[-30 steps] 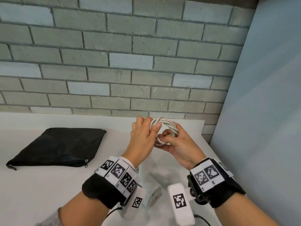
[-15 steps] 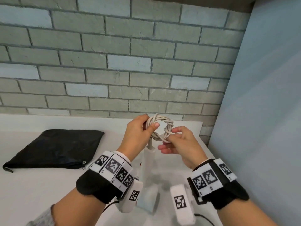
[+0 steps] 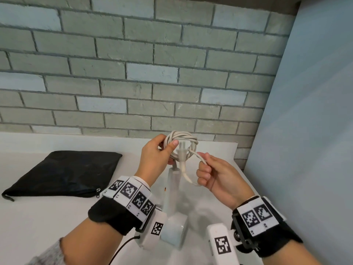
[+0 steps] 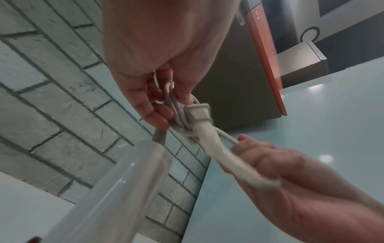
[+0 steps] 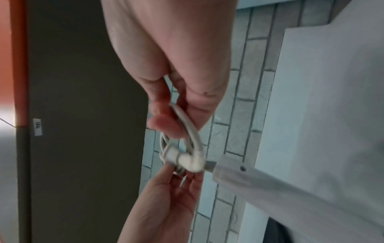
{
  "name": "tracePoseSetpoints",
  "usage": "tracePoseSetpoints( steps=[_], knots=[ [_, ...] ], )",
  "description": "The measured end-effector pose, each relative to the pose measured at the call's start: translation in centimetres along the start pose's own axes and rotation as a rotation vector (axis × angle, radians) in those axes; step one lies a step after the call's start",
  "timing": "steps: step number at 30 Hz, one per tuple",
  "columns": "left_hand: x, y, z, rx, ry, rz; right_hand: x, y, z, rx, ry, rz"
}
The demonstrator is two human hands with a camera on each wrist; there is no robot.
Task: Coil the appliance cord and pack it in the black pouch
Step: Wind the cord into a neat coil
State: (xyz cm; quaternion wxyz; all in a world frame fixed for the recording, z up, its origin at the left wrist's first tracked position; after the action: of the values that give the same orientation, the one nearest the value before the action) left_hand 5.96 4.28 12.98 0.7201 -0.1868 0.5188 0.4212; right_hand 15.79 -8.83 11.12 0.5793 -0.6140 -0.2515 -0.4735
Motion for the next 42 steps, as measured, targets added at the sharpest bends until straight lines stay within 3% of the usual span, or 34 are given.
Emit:
tracePoseSetpoints(
  steps=[4,9,20,26,29,32,36,42],
  knots=[
    [0.2,0.2,0.1,-0.006,-0.005,-0.029,0.3,0.8,-1.0,0.074,-0.019,-0.317],
    [0.2,-0.2,-0.2,0.015,0.019,-0.044,-1.3,0.9,-1.7,0.173,-0.058,-0.408],
    [-1.0,-1.2,-1.1,0.2,0.048,-0.111,-1.6,1.3,1.0,-0.058,-0.003,-1.088],
    [-1.8,-1.3,-1.5,0.309,0.05,-0.043,0.4,1.1,2.5,-0.047,0.078,-1.234],
    [-2.1,-1.3,-1.5,0.348,0.042,0.033,1.4,0.2,2.8,0.006,0.12,-1.191],
    [-2.1,-1.3,-1.6,0.355,0.019,0.146,2.1,-0.8,2.9,0.117,0.088,-0.861],
    [-2.3,-0.6,-1.6,0.295,-0.034,0.314,3.2,-1.2,2.9,0.123,0.073,-0.497],
    [-2.3,-0.4,-1.0,0.269,-0.046,0.416,3.3,-1.5,2.7,0.198,0.1,-0.489]
  ],
)
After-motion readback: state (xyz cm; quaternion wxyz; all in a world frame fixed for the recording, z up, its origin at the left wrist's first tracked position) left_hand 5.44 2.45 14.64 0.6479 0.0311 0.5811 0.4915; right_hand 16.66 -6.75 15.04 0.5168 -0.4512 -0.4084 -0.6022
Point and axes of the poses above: each hand's wrist, its own z-axis towards the middle knuckle, its own y-axis out of the back of the hand, x = y × z, the point moved 4 cm from there along z, towards the middle knuckle, and after that the axes turned 7 degrees about x, right-handed, at the moved point
